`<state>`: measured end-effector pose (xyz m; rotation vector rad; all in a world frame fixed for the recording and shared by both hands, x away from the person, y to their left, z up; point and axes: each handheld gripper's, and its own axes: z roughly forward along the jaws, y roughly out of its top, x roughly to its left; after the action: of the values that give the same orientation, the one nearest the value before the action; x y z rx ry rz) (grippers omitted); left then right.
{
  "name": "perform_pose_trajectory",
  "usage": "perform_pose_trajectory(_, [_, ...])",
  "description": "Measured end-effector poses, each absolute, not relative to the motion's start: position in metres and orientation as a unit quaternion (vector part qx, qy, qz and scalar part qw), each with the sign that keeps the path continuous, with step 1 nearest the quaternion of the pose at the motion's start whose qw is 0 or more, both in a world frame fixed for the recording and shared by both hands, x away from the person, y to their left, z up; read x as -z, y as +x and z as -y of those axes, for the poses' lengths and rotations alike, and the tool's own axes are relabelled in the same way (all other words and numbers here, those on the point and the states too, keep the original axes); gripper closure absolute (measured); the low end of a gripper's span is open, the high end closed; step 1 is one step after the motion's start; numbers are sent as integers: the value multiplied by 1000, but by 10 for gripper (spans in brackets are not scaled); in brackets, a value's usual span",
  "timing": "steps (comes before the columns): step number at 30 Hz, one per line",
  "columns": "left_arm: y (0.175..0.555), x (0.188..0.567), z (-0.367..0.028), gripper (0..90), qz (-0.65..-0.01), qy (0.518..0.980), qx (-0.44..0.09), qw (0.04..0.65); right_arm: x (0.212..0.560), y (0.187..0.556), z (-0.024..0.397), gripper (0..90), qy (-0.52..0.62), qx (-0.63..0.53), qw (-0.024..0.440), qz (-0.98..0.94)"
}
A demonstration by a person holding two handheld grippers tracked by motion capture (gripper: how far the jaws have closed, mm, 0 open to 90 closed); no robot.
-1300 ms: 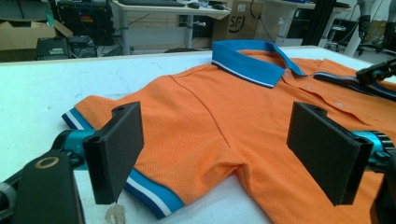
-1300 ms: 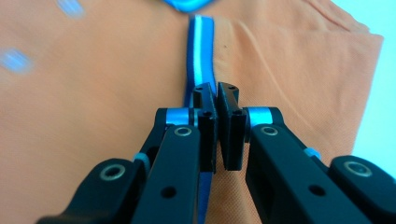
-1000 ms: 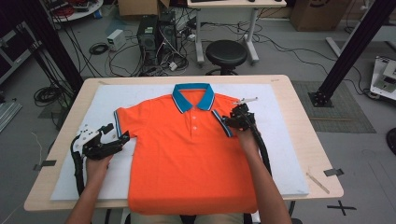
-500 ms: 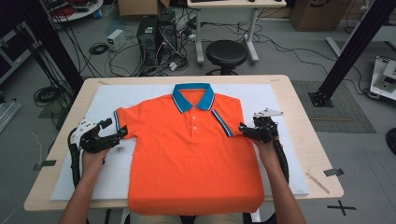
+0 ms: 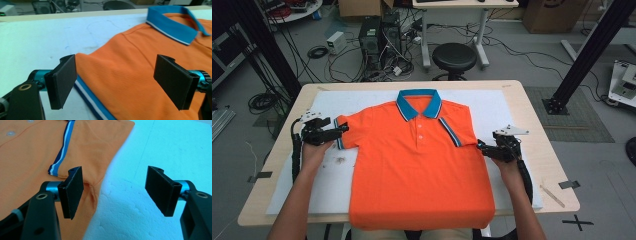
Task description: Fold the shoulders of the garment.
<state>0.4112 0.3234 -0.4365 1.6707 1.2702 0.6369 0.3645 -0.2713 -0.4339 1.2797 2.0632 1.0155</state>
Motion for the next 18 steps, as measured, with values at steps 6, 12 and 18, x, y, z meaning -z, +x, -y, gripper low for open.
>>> perform_pose_trajectory(6, [420,453,-321,189,-547,702,-248,384,432,363,273,314,471,-377,255,-756])
perform_pose_trajectory(12, [421,455,-315,249,-551,713,-249,355,431,363,274,314,470,-380,256,-754])
perform_pose_trajectory(18, [420,456,-311,430,-548,723,-241,345,431,363,273,314,470,-379,256,-755])
